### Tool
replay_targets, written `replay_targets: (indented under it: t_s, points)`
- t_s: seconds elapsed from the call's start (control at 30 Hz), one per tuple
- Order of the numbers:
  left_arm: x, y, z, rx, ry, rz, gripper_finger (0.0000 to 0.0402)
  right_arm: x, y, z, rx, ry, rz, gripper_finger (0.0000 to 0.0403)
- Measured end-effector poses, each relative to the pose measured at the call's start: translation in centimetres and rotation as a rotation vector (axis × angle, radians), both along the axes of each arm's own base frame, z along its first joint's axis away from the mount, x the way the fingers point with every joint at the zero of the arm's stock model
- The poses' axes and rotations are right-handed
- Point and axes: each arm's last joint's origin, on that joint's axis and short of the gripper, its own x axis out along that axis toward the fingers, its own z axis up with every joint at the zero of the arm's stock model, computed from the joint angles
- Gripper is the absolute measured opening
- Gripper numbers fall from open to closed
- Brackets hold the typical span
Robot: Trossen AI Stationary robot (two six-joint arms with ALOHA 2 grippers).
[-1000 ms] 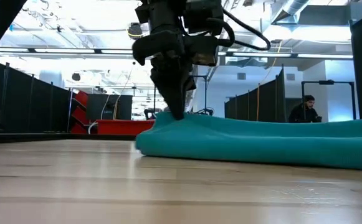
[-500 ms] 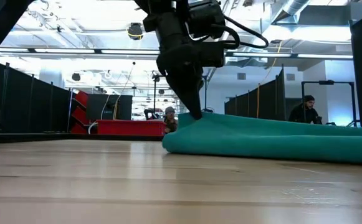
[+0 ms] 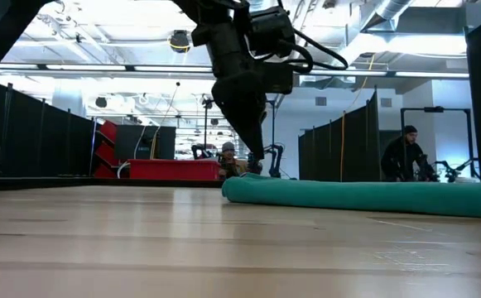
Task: Roll towel
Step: Roll the blue towel
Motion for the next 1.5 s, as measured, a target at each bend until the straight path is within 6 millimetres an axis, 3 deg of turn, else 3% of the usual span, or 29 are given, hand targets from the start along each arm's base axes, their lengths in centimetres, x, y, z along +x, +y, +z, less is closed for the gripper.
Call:
replay_targets:
  t_s: [0.13,0.27,0.4,0.5,0.73,0.9,1.3,1.5]
  points:
    - [-0.5,-1.1,1.6,0.003,-0.026,-0.011,0.0124,0.3,1.2,1.8,0.026,-0.071,0.032,0.0113]
    - [-0.4,-3.6,2.0,-0.001,-0.053,-0.09,0.0124,0.5,1.9,2.4,0.026,-0.195,0.02,0.0113]
    - [0.4,-5.5,0.5,0.024,-0.062,-0.179,0.0122,1.1,2.4,2.1,-0.004,-0.309,0.043,0.0113]
    - [1.3,-5.9,-1.0,0.019,-0.07,-0.201,0.0121,1.5,1.9,1.0,-0.062,-0.284,0.05,0.0113]
    - [2.0,-4.1,-4.7,-0.015,0.026,-0.127,0.0121,1.7,1.6,-2.2,-0.047,-0.181,0.025,0.0113]
    - [1.7,-3.0,-5.6,-0.041,0.082,-0.071,0.0121,1.2,1.5,-4.2,0.042,-0.116,0.025,0.0113]
    - [0.1,-0.1,-6.1,-0.078,0.182,0.087,0.0121,3.9,-1.4,-4.1,0.064,-0.02,0.068,0.0113]
    - [-2.3,0.6,-6.9,-0.143,0.19,0.13,0.0121,5.6,-3.7,-4.1,0.045,-0.001,0.155,0.0113]
